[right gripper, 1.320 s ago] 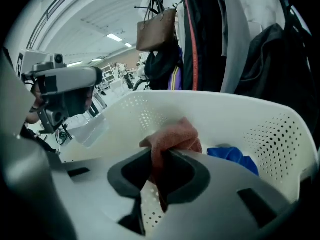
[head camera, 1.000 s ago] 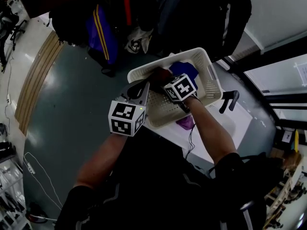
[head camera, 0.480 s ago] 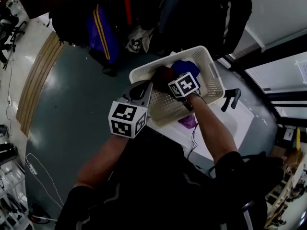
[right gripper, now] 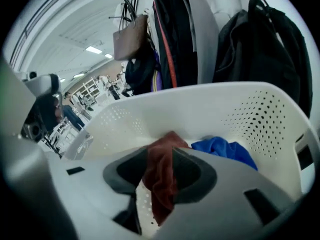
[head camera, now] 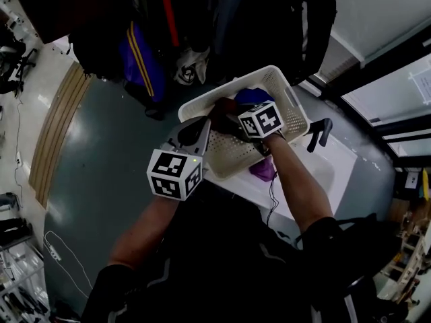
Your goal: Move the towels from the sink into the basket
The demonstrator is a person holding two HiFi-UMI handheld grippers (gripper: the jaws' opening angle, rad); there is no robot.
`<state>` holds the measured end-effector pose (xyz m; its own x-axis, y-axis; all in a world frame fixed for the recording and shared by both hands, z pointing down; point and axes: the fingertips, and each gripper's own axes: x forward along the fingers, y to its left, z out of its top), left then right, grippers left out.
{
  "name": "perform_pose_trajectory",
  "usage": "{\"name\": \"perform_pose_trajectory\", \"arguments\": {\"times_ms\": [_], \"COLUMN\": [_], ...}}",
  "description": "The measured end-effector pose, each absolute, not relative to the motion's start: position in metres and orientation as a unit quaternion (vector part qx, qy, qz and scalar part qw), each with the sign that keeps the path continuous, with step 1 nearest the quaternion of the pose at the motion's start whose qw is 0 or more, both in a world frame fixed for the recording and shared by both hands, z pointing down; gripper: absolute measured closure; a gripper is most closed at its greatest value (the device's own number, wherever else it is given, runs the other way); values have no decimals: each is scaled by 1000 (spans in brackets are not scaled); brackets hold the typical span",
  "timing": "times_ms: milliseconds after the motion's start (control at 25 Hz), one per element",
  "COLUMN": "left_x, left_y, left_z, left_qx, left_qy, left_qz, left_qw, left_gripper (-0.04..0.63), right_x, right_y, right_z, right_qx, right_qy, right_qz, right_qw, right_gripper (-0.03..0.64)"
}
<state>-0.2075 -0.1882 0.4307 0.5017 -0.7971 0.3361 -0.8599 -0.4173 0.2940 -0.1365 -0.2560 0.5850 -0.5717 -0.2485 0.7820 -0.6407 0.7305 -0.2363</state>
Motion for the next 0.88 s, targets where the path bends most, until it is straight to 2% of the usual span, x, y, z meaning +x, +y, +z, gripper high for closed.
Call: {"name": "perform_pose_trajectory", "arguments": {"times_ms": [400, 880], "left_x": [-169, -98], "left_y": [-177, -160], "left_z": [389, 347], "left_qx": [869, 905], "left_qy": [-460, -401], "left_qz": [43, 17], "left_qw": [178, 138], "left_gripper": [589, 589], "right_x": [-108, -22], "right_y": [-235, -185], "right_z": [469, 383], "right_qx": [324, 423], "right_qy": [-895, -886], "right_qz": [185, 130], "right_qw": [244, 140], "right_gripper": [565, 600]}}
